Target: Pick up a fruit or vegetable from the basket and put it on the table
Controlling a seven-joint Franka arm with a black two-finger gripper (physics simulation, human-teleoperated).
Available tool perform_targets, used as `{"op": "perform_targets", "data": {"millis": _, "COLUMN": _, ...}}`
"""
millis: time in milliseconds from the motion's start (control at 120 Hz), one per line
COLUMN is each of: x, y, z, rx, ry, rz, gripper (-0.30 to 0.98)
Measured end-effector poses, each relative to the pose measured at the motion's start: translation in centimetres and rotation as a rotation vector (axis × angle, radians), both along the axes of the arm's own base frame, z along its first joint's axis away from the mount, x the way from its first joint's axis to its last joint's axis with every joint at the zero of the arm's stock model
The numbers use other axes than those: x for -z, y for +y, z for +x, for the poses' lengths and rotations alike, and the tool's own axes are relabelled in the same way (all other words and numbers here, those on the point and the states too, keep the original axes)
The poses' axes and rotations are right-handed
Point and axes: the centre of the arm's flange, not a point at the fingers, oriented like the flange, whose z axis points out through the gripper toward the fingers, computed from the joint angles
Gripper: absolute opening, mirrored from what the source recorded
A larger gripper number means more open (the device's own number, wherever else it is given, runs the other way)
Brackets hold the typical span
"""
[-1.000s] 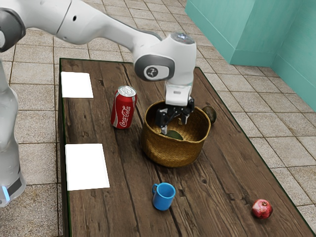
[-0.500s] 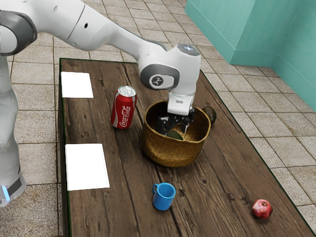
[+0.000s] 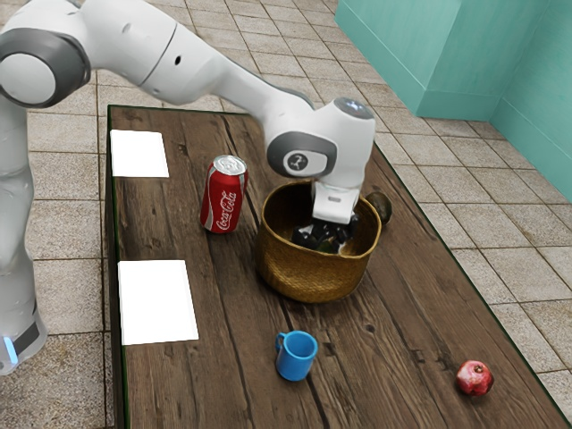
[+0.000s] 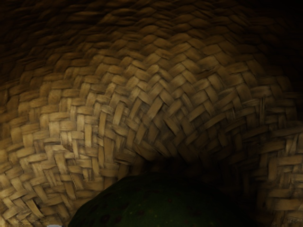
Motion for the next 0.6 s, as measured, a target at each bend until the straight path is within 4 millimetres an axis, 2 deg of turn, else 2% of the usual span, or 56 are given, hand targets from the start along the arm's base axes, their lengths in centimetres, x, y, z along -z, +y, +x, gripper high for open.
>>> {"op": "perform_targets", "data": {"millis": 58, "x": -0.9, "y": 0.6, "z": -0.1, "rx": -0.012, "ry": -0.013, "rz": -0.002, "gripper": 0.39}}
{"op": "perform_targets", "data": {"millis": 250, "x": -6.0, "y": 2.7, "z": -1.9, "rx": -0.056, "ry": -0.079, "rz": -0.015, "gripper": 0.32}}
{"op": "perform_targets", "data": {"millis": 408, "x": -9.3, "y": 1.6, "z": -2.9, "rx": -0.041, "ry": -0.115, "rz": -0.03, "gripper": 0.32}}
{"op": "perform_targets", "data": {"millis": 525, "x": -13.1, "y": 2.4, "z": -2.9, "rx": -0.056, "ry": -0.159, "rz": -0.041, "gripper": 0.32}}
{"op": "perform_targets", "data": {"millis": 600, "x": -17.8, "y": 4.2, "z": -2.9, "rx": -0.085, "ry": -0.214, "rz": -0.052, "gripper": 0.31}}
